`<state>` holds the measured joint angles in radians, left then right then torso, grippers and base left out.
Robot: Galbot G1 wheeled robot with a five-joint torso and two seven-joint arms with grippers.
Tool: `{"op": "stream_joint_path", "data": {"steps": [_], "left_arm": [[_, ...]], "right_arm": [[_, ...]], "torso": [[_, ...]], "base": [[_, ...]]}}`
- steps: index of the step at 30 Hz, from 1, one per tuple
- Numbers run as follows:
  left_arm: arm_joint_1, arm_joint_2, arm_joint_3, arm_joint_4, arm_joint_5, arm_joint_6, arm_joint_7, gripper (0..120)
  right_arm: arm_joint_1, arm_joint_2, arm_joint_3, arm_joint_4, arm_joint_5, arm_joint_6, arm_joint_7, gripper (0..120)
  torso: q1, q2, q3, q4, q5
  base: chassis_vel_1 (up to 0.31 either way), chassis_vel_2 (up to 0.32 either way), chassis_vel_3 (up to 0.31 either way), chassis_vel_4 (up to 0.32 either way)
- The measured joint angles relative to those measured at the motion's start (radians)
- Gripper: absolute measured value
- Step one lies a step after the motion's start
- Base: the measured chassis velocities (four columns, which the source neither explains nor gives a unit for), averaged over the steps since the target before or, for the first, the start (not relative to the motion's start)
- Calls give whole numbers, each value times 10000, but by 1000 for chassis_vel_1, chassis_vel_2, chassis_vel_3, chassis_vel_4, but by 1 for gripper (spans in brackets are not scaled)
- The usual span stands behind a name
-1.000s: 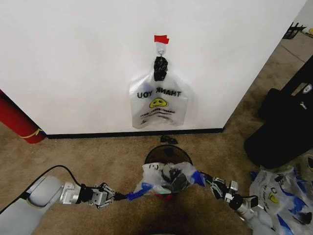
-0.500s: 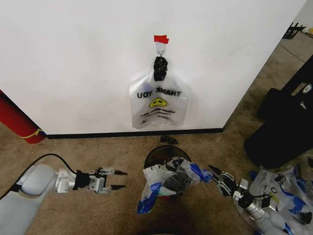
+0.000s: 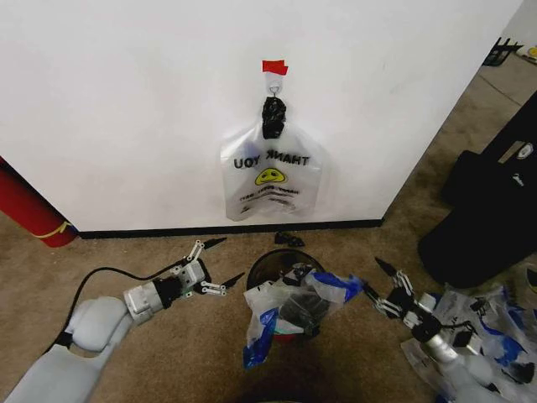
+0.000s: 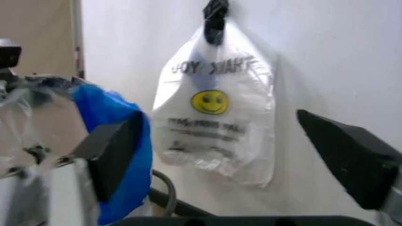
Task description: Pick up the garbage bag from the wall and place it over the trash bin.
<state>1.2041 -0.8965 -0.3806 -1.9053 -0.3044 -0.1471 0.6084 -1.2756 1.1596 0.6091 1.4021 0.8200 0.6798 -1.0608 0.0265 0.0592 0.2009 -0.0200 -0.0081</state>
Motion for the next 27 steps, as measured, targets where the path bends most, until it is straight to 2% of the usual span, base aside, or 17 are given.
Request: {"op": "stream_joint_path", "data": {"steps": [4,11,14,18,19,21,24,25,26,27], "left_arm": [[-354,-4,701,9,-661,465,-485,100],[-1008,-156,1654,567,-824,580,-1049,100],[-1272,-154,1894,763,-814,582,-1133,100],[-1745,-110,2329,970,-920,818,-1253,100],[-1745,-110,2329,970,-920,818,-1253,100],[-2197,-66,2840,1060,-1250,1278,-1291,100],[-2814,-9,3524,1187,-1535,2083,-1281,100],[-3312,5,3937,1453,-1554,2503,-1192,100],[-3559,-6,4121,1637,-1546,2622,-1186,100],[-3559,-6,4121,1637,-1546,2622,-1186,100]], "right_arm": [[-77,127,57,-221,-618,47,-134,100],[-466,134,718,-722,-1945,-163,-973,100],[-496,106,903,-689,-1944,-388,-1361,100],[-444,64,1250,-603,-1424,-975,-2847,100],[-444,64,1250,-603,-1424,-975,-2847,100],[-428,19,1355,-393,-315,-1705,-3896,100],[-598,-1,1140,232,1205,-1864,-2937,100],[-781,30,892,828,1687,-1426,-1183,100],[-901,86,756,1254,1789,-1188,12,100],[-901,86,756,1254,1789,-1188,12,100]], "torso": [[0,0,0,6,1],[0,0,0,3,3],[0,-1,1,9,3],[0,0,0,7,2],[0,0,0,7,2],[1,0,1,7,2],[1,0,1,8,1],[1,0,1,7,2],[1,0,1,6,2],[1,0,1,6,2]], "base": [[0,0,0,0],[0,0,0,0],[0,0,0,0],[0,0,0,0],[0,0,0,0],[0,0,0,0],[0,0,0,0],[0,0,0,0],[0,0,0,0],[0,0,0,0]]}}
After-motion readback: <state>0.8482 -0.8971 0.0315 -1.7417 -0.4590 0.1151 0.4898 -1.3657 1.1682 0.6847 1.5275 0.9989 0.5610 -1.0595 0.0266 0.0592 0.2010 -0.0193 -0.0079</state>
